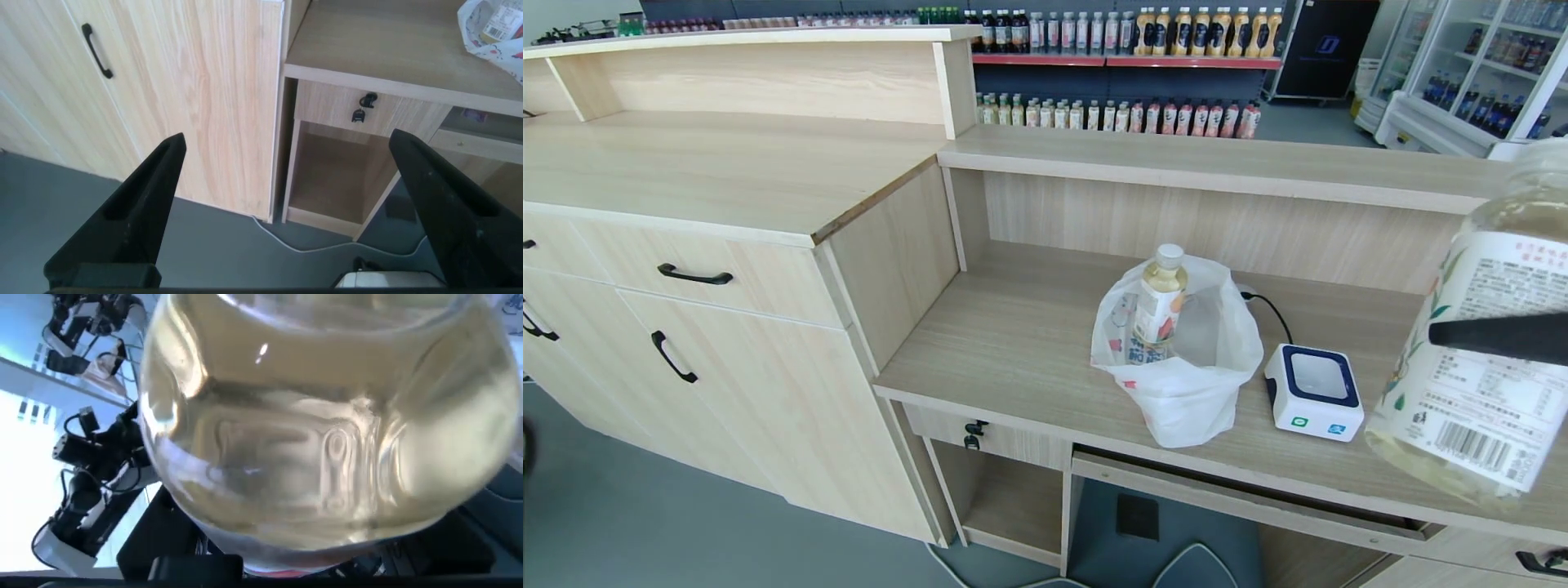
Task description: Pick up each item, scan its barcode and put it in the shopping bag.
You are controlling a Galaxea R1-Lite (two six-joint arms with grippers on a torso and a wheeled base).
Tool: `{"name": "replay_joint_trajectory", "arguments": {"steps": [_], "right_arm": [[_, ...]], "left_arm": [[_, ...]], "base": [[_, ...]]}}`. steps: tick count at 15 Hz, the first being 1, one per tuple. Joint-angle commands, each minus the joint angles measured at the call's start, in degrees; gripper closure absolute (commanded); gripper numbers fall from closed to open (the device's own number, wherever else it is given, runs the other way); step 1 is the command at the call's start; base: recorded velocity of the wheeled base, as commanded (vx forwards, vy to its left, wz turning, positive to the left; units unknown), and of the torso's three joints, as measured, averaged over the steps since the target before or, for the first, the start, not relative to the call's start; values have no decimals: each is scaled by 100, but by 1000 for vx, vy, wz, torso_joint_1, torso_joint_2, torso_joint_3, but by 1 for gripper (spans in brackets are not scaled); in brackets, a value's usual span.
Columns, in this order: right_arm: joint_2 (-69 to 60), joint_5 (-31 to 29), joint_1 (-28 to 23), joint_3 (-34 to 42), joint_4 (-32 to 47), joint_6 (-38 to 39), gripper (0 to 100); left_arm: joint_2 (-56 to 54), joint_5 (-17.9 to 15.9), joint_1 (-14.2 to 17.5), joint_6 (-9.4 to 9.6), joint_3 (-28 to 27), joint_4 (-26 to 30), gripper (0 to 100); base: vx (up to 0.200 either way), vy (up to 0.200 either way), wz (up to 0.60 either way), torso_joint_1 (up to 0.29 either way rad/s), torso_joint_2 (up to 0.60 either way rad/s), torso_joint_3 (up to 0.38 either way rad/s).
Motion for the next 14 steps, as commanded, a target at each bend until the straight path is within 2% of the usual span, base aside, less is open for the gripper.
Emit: {"name": "replay_joint_trajectory", "arguments": {"steps": [1,3,8,14], "right_arm": [[-388,0,326,-193,129,104,100],[-582,0,546,-175,164,315,100],[-933,70,730,-149,595,324,100],[-1118,70,757,-166,630,307,100]], "left_arm": [[0,0,0,-4,0,-1,0],[0,0,0,-4,0,-1,0],[0,0,0,-4,0,-1,0],[0,0,0,-4,0,-1,0]], "base": [[0,0,0,0,0,0],[0,0,0,0,0,0],[0,0,0,0,0,0],[0,0,0,0,0,0]]}}
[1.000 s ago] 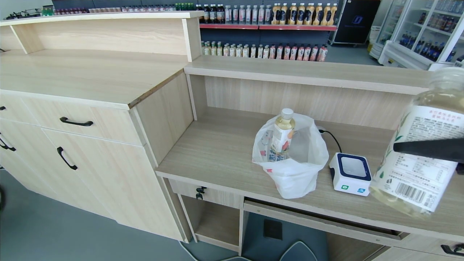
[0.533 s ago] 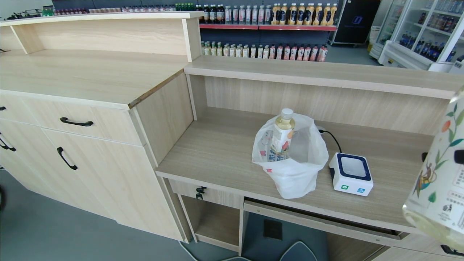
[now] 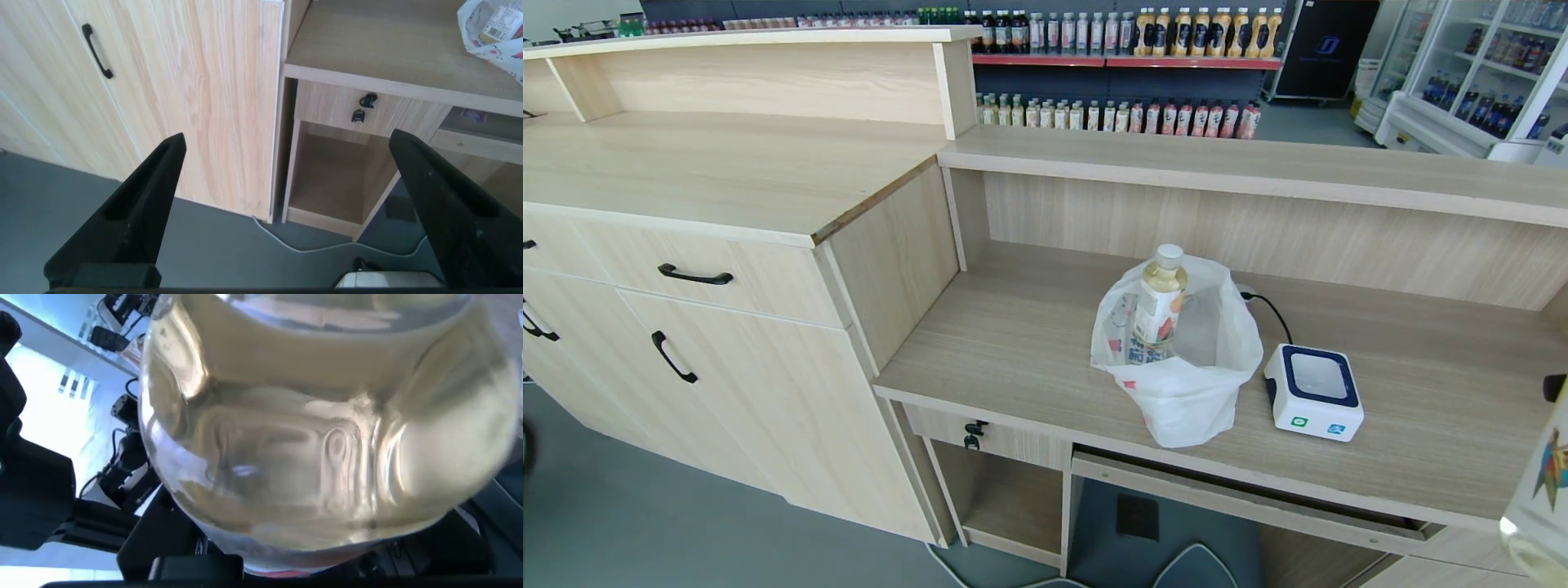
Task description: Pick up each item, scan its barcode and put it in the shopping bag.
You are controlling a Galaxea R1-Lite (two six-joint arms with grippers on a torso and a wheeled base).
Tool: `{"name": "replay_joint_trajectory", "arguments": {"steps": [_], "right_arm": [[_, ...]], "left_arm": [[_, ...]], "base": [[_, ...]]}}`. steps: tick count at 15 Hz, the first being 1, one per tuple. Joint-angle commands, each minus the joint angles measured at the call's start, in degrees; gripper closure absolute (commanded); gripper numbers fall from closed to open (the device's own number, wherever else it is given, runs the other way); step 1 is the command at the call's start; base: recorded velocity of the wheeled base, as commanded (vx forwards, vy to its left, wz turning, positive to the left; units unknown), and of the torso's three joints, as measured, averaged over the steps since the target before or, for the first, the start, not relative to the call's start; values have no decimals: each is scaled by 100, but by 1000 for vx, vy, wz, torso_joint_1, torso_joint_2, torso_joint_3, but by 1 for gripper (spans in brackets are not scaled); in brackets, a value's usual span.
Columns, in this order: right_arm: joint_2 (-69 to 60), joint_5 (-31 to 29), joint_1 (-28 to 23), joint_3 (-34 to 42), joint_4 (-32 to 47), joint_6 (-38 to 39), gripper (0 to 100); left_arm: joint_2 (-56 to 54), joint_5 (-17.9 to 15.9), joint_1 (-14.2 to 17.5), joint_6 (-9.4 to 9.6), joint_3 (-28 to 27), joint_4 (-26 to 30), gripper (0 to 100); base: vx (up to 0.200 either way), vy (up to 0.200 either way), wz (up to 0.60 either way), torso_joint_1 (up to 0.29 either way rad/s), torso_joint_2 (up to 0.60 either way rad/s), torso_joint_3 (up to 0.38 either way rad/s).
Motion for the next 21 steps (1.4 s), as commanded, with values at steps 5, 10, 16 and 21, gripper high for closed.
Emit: {"name": "replay_joint_trajectory", "arguments": {"steps": [5,10,16,21], "right_arm": [[-118,-7,12,79,16,-9,100],[-118,-7,3,53,42,-18,100],[612,-1079,-717,79,-256,-1671,100],[1948,-1897,-2554,1169,-2946,-5230,100]], "left_arm": [[0,0,0,-2,0,-1,0],[0,0,0,-2,0,-1,0],[0,0,0,-2,0,-1,0],[0,0,0,-2,0,-1,0]], "base": [[0,0,0,0,0,0],[0,0,0,0,0,0],[0,0,0,0,0,0],[0,0,0,0,0,0]]}}
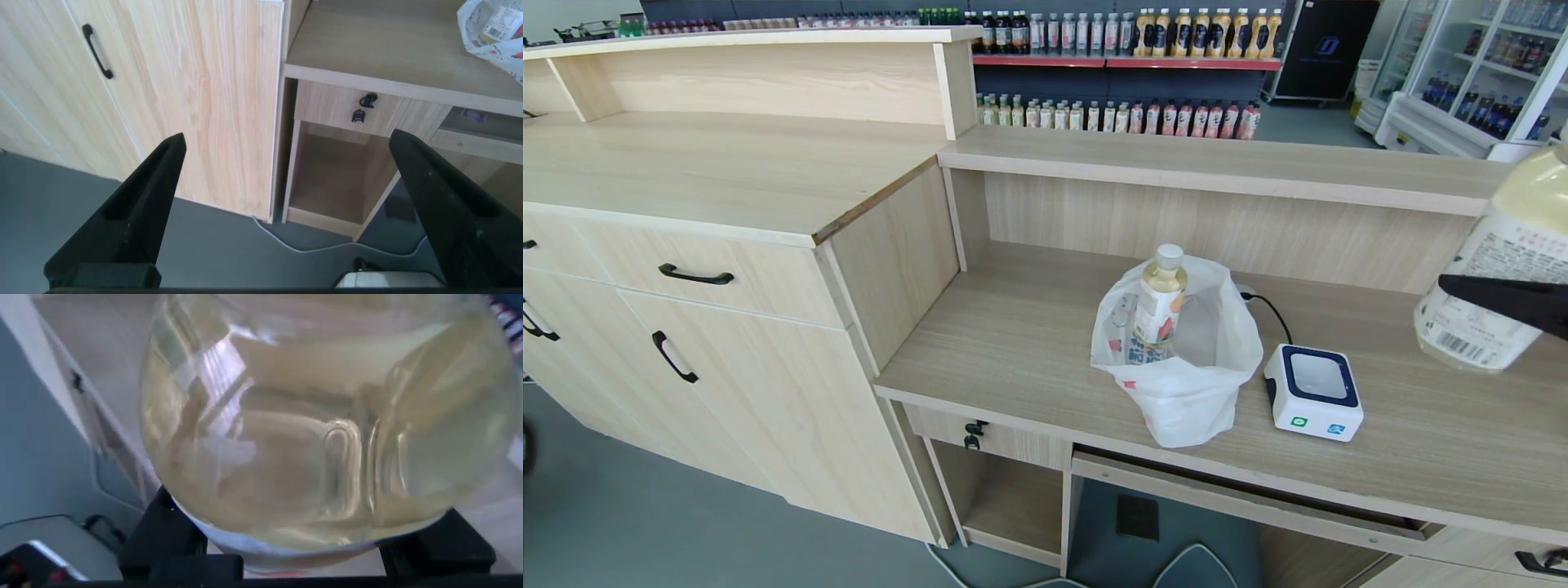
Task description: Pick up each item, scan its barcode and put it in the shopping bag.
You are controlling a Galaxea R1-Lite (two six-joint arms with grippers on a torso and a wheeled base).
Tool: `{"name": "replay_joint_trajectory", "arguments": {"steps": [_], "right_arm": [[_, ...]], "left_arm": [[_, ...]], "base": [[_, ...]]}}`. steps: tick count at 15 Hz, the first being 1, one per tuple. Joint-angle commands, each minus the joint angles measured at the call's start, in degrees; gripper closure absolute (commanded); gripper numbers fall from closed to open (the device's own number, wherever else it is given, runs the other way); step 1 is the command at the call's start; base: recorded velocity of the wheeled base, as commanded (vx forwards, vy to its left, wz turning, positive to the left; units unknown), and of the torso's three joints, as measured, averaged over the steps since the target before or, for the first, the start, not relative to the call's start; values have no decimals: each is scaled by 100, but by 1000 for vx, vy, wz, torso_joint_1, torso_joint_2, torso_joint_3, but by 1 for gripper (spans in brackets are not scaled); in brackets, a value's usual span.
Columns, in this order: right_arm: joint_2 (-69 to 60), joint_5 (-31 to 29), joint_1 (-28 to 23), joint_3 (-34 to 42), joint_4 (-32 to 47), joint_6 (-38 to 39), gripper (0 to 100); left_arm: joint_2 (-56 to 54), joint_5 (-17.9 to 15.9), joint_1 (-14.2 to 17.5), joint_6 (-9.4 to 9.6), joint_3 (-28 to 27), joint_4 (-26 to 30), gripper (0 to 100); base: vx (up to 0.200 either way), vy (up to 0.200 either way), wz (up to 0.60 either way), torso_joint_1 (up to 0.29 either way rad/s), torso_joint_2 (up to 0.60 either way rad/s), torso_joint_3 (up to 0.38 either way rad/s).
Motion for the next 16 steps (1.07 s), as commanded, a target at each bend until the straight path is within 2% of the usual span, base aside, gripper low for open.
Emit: {"name": "replay_joint_trajectory", "arguments": {"steps": [1,3,7,10,16], "right_arm": [[1291,-136,-1102,1080,-2119,-1519,100],[1933,-136,-1111,1519,-3772,-1791,100],[3111,-74,-1120,1528,-5292,-2697,100],[3796,163,-1032,1528,-5952,-2714,100],[4657,207,-944,1484,-6646,-2916,100]], "left_arm": [[0,0,0,-2,0,-1,0],[0,0,0,-2,0,-1,0],[0,0,0,-2,0,-1,0],[0,0,0,-2,0,-1,0],[0,0,0,-2,0,-1,0]], "base": [[0,0,0,0,0,0],[0,0,0,0,0,0],[0,0,0,0,0,0],[0,0,0,0,0,0],[0,0,0,0,0,0]]}}
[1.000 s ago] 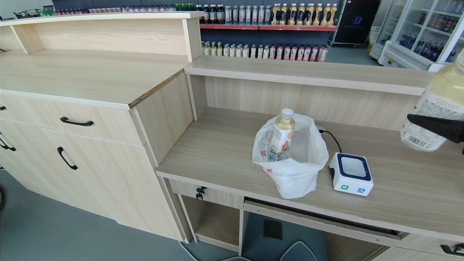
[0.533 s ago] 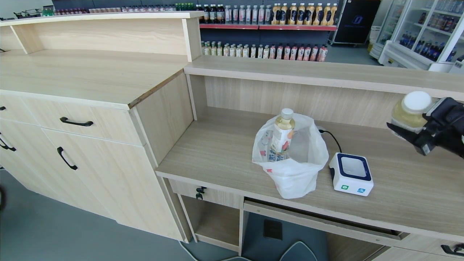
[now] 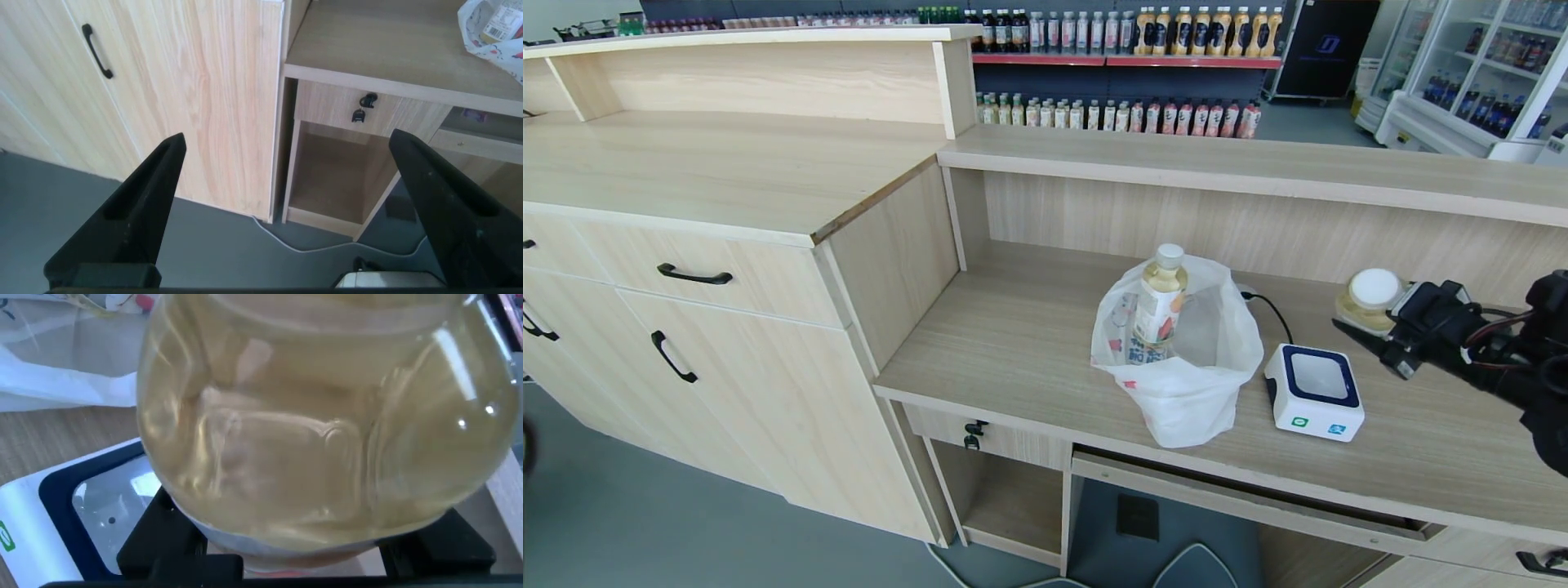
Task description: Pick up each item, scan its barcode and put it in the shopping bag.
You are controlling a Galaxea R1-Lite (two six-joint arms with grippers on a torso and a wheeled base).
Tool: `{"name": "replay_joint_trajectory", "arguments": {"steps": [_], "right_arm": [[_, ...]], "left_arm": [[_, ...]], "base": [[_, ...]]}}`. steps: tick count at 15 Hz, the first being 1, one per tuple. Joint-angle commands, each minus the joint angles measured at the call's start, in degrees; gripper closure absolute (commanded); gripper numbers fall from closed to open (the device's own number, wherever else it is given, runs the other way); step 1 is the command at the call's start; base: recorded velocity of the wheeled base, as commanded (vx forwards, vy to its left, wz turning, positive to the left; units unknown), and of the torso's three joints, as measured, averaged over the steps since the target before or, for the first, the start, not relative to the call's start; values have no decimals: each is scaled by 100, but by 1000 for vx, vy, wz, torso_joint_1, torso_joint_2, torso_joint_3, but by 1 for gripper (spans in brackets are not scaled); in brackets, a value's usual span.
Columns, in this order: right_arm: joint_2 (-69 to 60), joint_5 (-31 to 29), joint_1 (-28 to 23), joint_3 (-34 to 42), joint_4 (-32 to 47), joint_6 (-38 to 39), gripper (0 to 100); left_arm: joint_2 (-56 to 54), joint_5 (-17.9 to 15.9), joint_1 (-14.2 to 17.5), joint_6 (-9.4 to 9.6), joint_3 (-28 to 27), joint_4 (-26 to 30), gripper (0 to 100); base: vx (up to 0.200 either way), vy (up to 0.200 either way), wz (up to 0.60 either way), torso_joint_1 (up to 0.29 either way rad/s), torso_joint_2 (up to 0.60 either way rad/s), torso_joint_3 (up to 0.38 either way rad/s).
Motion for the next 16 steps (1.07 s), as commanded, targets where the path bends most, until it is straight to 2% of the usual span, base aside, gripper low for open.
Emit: {"name": "replay_joint_trajectory", "arguments": {"steps": [1,8,16], "right_arm": [[316,3,58,-4,-25,-22,100],[870,-6,418,-250,-438,-22,100],[1045,-6,506,-233,-588,-49,100]], "left_arm": [[0,0,0,-2,0,-1,0],[0,0,0,-2,0,-1,0],[0,0,0,-2,0,-1,0]], "base": [[0,0,0,0,0,0],[0,0,0,0,0,0],[0,0,0,0,0,0]]}}
